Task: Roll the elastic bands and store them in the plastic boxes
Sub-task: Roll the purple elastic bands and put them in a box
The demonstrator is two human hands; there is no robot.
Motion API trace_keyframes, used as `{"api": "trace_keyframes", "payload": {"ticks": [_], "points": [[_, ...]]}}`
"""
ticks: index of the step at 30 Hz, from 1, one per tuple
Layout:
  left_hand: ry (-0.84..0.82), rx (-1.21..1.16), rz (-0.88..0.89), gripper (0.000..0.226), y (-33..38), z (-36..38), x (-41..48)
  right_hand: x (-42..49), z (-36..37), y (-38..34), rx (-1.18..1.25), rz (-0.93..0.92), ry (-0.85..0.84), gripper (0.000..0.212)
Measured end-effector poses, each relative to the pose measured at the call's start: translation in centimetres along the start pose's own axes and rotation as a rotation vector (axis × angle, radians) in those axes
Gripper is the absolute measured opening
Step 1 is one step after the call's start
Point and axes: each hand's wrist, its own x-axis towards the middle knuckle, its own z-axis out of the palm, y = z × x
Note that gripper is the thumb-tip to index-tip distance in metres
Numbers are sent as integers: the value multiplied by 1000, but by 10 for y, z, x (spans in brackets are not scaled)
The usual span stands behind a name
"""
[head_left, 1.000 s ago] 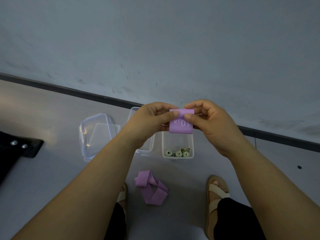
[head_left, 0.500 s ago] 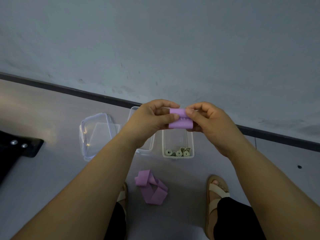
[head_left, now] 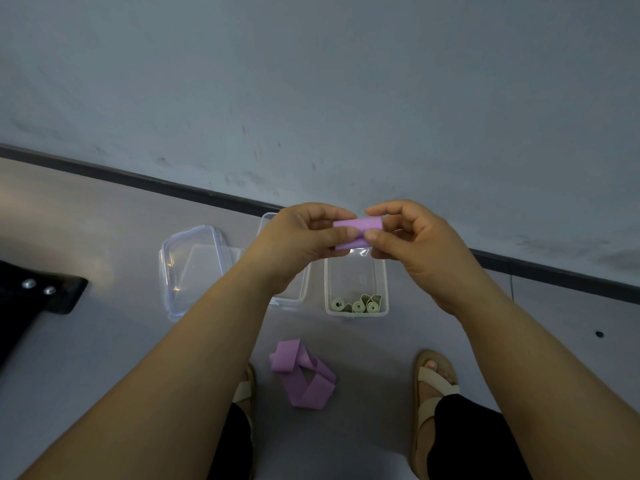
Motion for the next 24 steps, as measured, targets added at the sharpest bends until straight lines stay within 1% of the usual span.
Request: {"api": "trace_keyframes", "payload": {"ticks": [3,7,10,13,15,18,21,24], "points": [[-3,-3,21,21,-1,-1,1,1,1,1,31,61,27,7],[3,-13,26,22,-1,-1,1,1,0,0,41,66,45,7],[30,-175,1,24,0,2,1,2,0,0,136,87,42,5],[48,-431,-81,26,-1,5,4,2,2,1,205,88,39,9],[18,-549,-132,24,-3,7,5,2,3,1,230,77,36,12],[-25,-640,-181,9,-4,11,5,1,4,0,251,52,37,15],[-30,-711,-220,12,-4,14,3,0,6,-1,208,5,42,20],[-58,-667,-224,11,-3,12,2,-3,7,-2,65,-46,67,28]]}}
